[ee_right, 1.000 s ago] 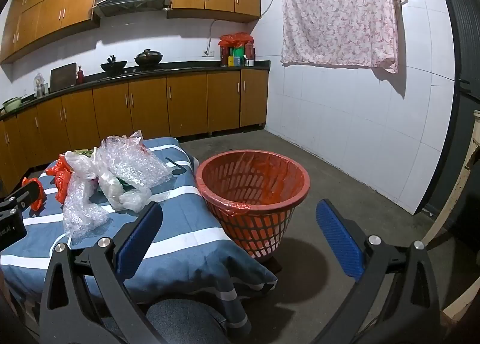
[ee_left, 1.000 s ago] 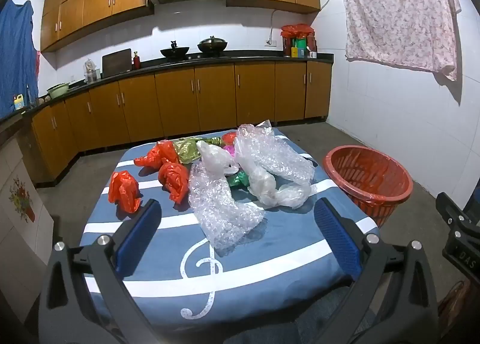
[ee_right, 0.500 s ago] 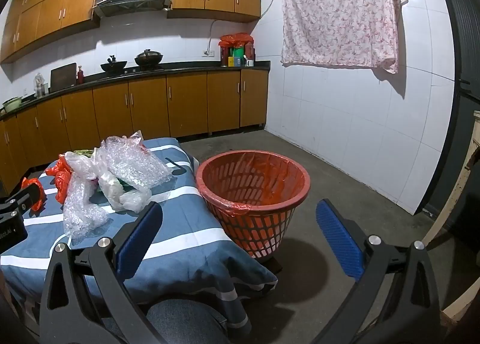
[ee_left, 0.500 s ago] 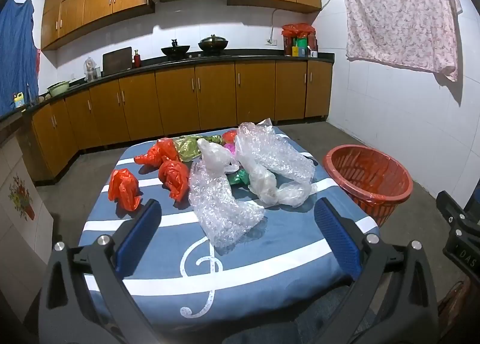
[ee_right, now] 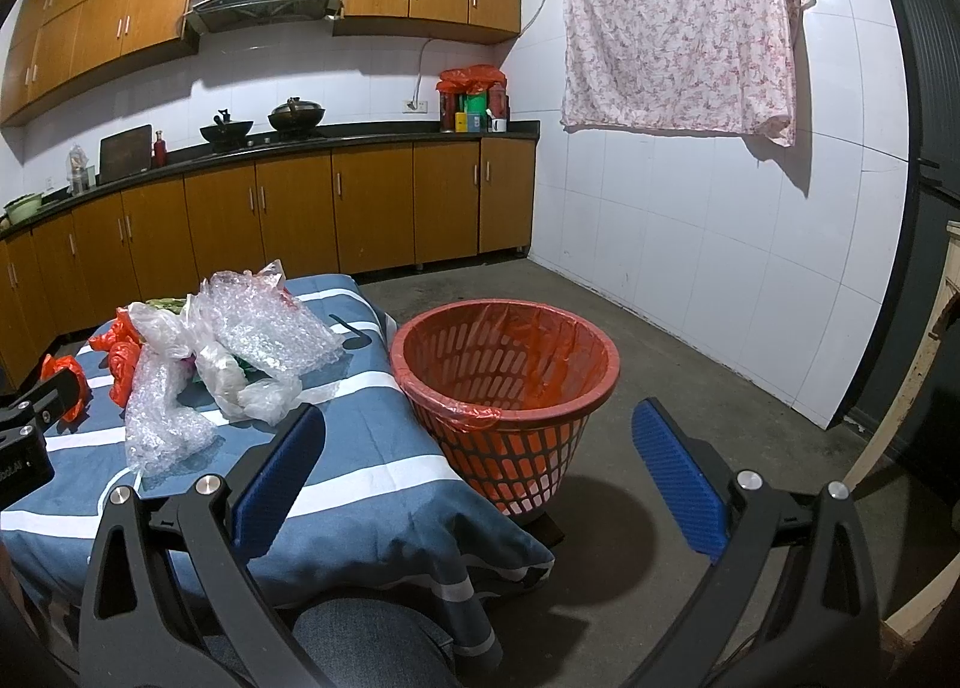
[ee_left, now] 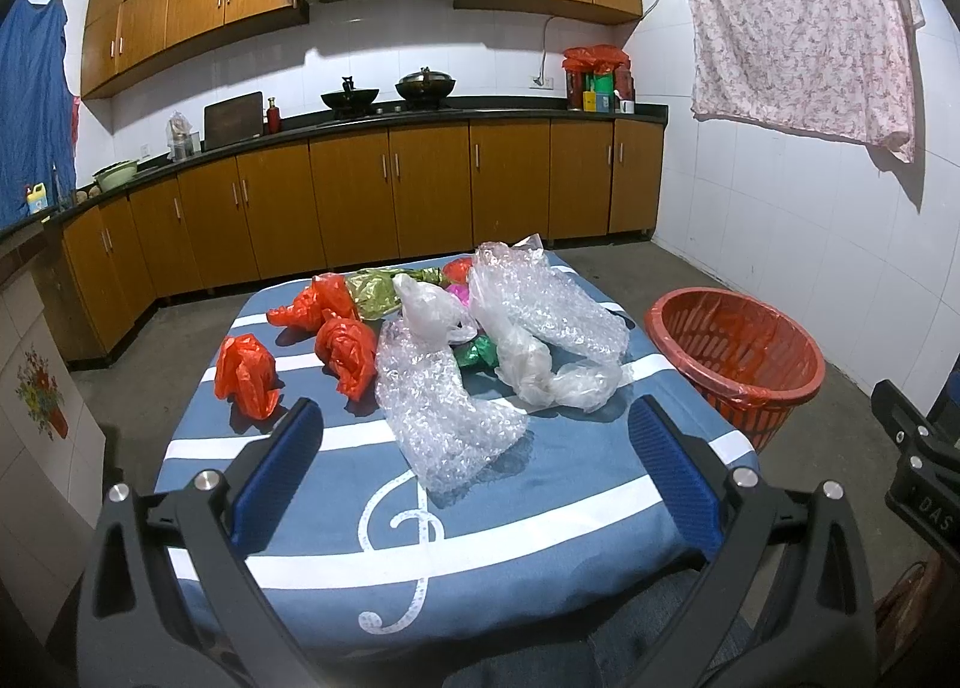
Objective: Collect trash
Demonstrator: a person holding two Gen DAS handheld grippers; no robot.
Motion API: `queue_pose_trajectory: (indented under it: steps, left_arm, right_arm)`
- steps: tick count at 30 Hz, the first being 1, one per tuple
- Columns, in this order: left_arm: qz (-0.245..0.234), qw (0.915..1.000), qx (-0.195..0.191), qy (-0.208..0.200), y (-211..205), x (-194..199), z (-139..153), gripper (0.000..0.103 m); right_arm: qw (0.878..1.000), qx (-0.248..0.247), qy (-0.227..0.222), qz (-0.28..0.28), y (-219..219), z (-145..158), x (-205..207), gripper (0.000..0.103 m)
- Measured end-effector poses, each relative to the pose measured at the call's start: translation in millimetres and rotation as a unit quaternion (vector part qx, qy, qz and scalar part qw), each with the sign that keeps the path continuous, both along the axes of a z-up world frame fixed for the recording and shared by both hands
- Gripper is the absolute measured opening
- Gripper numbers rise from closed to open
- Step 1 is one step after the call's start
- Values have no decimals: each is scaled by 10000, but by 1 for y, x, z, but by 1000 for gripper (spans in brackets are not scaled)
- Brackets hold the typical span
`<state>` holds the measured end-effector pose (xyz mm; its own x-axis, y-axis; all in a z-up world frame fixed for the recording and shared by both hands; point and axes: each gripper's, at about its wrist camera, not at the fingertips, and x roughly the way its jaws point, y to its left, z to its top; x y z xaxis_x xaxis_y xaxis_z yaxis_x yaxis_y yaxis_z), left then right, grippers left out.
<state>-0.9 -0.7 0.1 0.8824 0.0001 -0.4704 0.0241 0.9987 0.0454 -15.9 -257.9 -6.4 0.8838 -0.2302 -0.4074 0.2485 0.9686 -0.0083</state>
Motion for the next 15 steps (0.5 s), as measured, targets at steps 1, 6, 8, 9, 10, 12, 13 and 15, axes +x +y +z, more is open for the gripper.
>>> queue_pose_trajectory:
  steps: [1,6,8,9,10,12,13,15]
  left_arm:
    - [-2,10000,1,-1,0,0,0,99]
    - [-6,10000,-7,11,0,0,0,99]
    - [-5,10000,-6,10,0,-1,0,99]
    - [-1,10000,-11,14,1,1,0,99]
    - [-2,10000,-11,15,1,1,0,99]
    - [-2,10000,-11,16,1,1,0,99]
    - [-2,10000,-11,17,1,1,0,99]
    - [-1,10000,-9,17,1,1,0,99]
  right_arm:
    - [10000,1,-1,0,0,0,0,101]
    - [10000,8,6,1,0,0,0,101]
    - [10000,8,10,1,0,0,0,101]
    - [10000,3,4,1,0,0,0,101]
    - [10000,3,6,2,0,0,0,101]
    - [10000,3,4,0,0,-1,0,101]
    - [10000,4,6,0,0,-1,0,101]
    - [10000,5,7,-1,-1,-1,1,101]
